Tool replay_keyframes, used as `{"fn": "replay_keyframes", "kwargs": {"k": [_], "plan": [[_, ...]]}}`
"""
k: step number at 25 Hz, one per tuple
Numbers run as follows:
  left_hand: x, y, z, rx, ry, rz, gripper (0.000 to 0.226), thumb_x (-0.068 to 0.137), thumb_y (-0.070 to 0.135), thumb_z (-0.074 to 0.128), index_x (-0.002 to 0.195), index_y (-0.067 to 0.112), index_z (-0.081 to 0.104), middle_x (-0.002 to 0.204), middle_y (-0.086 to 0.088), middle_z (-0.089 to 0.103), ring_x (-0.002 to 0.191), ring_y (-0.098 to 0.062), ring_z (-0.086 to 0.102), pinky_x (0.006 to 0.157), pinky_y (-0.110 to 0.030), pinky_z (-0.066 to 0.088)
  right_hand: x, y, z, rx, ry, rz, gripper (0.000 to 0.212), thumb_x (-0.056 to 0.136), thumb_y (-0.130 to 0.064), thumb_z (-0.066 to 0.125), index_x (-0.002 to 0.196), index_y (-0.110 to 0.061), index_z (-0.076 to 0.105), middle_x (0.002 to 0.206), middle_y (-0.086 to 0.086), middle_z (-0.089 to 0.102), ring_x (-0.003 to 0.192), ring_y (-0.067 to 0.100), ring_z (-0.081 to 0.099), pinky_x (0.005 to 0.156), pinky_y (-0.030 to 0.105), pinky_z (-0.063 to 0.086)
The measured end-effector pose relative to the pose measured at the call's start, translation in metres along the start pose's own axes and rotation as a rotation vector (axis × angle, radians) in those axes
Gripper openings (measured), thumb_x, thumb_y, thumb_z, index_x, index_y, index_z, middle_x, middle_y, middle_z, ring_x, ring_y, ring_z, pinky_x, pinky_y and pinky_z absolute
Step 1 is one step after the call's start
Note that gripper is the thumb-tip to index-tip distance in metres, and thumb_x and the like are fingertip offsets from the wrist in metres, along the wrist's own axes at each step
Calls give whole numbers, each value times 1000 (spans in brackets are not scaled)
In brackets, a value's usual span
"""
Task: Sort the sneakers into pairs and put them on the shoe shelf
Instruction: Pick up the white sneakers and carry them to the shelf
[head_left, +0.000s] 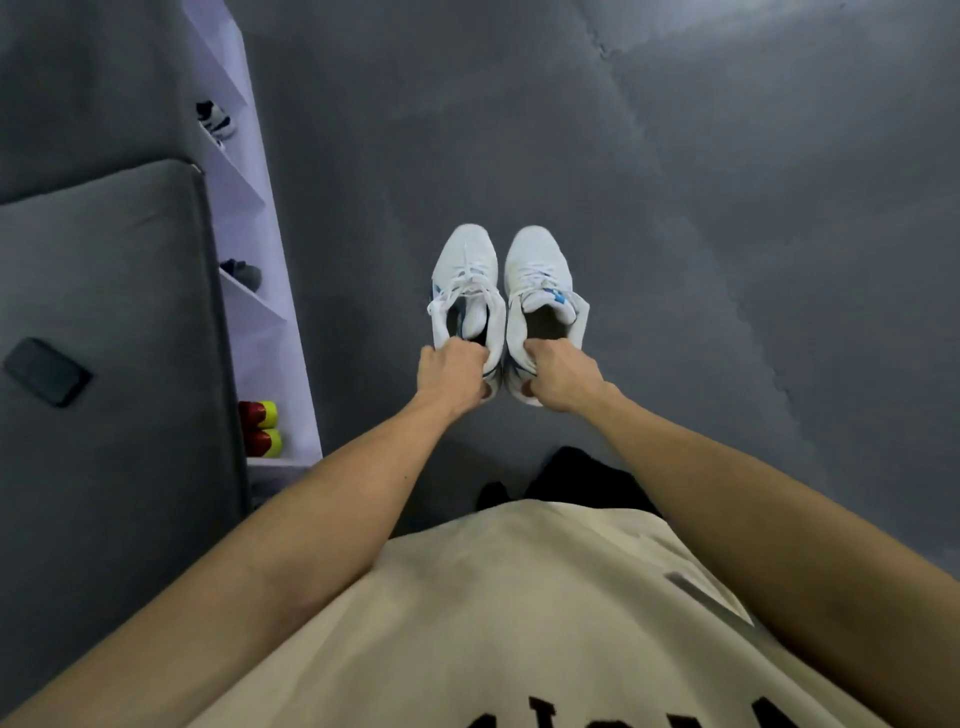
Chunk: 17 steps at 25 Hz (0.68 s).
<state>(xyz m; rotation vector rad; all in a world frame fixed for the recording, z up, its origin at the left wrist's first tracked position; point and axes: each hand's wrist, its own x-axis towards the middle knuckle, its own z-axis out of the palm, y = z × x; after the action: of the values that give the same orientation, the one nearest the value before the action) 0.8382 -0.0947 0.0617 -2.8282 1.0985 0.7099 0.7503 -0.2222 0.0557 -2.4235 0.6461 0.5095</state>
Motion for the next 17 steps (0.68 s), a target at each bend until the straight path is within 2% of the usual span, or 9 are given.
{"fn": "replay_keyframes", "kwargs": {"k": [6,9,14,17], "plan": [[181,15,-77,-90,31,-94,12,85,28,68,84,19,60,87,-4,53,76,-23,43,76,-32,34,174,31,-113,-43,-12,-40,21,79,-16,64,76,-19,43,85,3,53,73,25,50,64,34,39],[265,31,-119,-115,24,-136,18,84,27,69,78,21,53,85,-3,51,74,-23,42,75,-33,34,246,45,-178,-63,-52,-56,30,79,-17,65,68,-21,37,84,4,52,72,26,51,63,34,39],[391,33,-188,-139,21,-169,13,83,27,67,79,21,57,88,-5,59,80,-25,55,82,-34,37,370,43,-274,-138,-70,-139,19,81,-17,61,78,-17,42,85,4,51,74,26,50,64,36,43],[467,13,-217,-183,39,-222,15,84,22,65,74,20,54,89,-6,60,76,-25,51,81,-34,36,450,34,-314,-164,-54,-156,15,82,-16,60,83,-17,45,87,4,52,75,26,51,65,36,42]]}}
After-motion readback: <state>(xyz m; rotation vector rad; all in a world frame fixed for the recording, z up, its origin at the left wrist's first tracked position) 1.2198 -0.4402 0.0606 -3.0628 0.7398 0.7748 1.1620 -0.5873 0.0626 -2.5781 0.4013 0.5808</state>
